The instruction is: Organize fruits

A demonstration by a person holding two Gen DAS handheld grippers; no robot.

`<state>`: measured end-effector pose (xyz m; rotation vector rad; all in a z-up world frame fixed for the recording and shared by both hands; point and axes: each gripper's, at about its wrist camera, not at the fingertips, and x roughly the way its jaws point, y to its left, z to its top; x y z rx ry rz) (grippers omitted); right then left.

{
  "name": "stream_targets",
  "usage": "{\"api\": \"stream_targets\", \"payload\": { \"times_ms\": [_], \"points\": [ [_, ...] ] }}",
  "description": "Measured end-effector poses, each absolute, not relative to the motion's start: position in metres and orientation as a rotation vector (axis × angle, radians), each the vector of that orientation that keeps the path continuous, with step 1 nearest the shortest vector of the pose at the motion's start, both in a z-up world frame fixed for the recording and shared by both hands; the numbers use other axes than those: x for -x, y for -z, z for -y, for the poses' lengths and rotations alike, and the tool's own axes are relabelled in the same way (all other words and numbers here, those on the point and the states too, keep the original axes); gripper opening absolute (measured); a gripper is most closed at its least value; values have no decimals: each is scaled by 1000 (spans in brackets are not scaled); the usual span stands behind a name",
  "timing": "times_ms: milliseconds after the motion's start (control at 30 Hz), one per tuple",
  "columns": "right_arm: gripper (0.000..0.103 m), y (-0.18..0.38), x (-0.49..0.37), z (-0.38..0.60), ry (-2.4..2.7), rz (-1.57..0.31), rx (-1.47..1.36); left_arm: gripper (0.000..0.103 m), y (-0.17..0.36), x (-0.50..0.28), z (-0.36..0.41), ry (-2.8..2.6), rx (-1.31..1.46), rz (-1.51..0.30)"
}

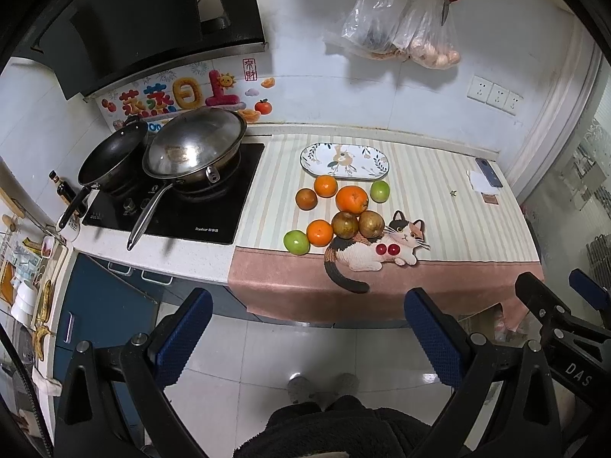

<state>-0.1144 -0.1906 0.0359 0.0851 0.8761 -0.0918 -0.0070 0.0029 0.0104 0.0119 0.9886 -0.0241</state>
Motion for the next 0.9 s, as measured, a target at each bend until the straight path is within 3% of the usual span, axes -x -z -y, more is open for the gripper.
{"api": "stream_targets", "payload": {
  "times_ms": [900],
  "points": [
    [103, -36, 111, 186, 88, -875, -80, 103, -8, 4, -3, 29, -11, -990]
  ]
}}
